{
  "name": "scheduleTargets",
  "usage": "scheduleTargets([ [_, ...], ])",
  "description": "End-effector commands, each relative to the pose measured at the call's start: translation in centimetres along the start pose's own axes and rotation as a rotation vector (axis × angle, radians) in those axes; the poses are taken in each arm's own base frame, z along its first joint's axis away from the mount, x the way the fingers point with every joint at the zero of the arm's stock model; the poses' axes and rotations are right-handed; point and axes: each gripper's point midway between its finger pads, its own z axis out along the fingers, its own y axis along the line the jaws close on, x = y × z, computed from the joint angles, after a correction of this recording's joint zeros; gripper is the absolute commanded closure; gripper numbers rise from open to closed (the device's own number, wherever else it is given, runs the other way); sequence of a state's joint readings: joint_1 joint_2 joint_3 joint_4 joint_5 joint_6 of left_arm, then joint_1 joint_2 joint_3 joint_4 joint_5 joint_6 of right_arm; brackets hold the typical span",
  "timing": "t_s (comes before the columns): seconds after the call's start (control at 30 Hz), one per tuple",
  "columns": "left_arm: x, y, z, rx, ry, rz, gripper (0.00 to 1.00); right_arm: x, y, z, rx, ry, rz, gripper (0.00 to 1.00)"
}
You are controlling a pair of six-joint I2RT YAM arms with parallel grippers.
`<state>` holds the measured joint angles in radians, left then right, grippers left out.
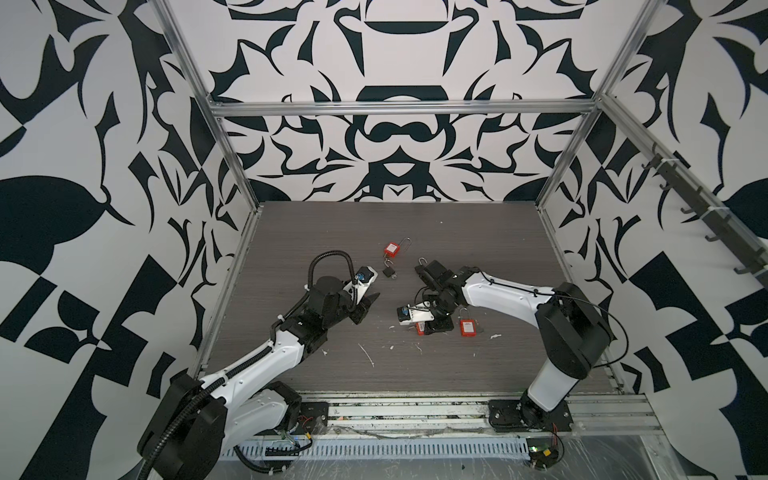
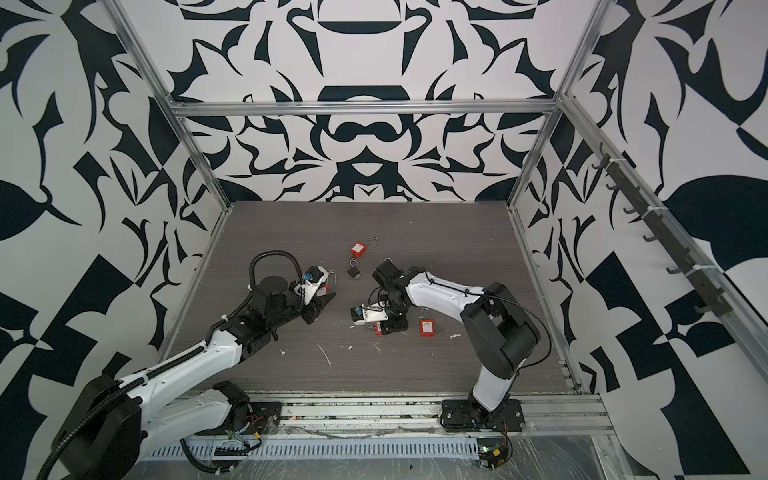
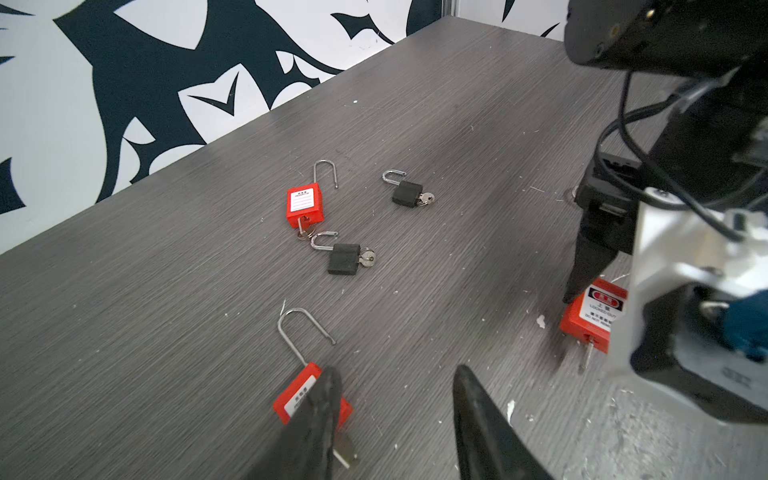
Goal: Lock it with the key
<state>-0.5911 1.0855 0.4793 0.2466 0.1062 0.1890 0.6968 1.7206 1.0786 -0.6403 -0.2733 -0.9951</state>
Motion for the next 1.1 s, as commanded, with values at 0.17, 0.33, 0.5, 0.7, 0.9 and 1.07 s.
scheduleTargets([
  [0.17, -0.1, -0.2, 0.3, 0.024, 0.011, -0.009, 0.52, -1.2, -2.1, -1.1, 0.094, -0.001, 0.132, 0.46],
  [0.33, -0.6, -0.5, 0.5, 0.043, 0.003, -0.005, 0.52, -1.8, -2.9, -2.5, 0.175, -0.022, 0.211, 0.28],
  [0.5, -1.4, -0.5, 0.4, 0.048, -0.018, 0.002, 0.52, -4.6, -6.0, -7.1, 0.375, -0.202, 0.556, 0.28],
  [0.7, -1.8, -0.1, 0.0, 0.021, -0.032, 0.007, 0.51, -1.6, -6.8, -12.0, 0.634, -0.376, 1.470, 0.33],
  [0.9, -2.7, -0.2, -0.1, 0.033, -0.055, 0.007, 0.51, -2.0, -4.2, -10.9, 0.566, -0.659, 2.023, 0.01],
  [1.07, -3.6, -0.2, -0.5, 0.032, -0.085, 0.008, 0.51, -0.9, -2.2, -9.7, 0.605, -0.526, 2.283, 0.01],
])
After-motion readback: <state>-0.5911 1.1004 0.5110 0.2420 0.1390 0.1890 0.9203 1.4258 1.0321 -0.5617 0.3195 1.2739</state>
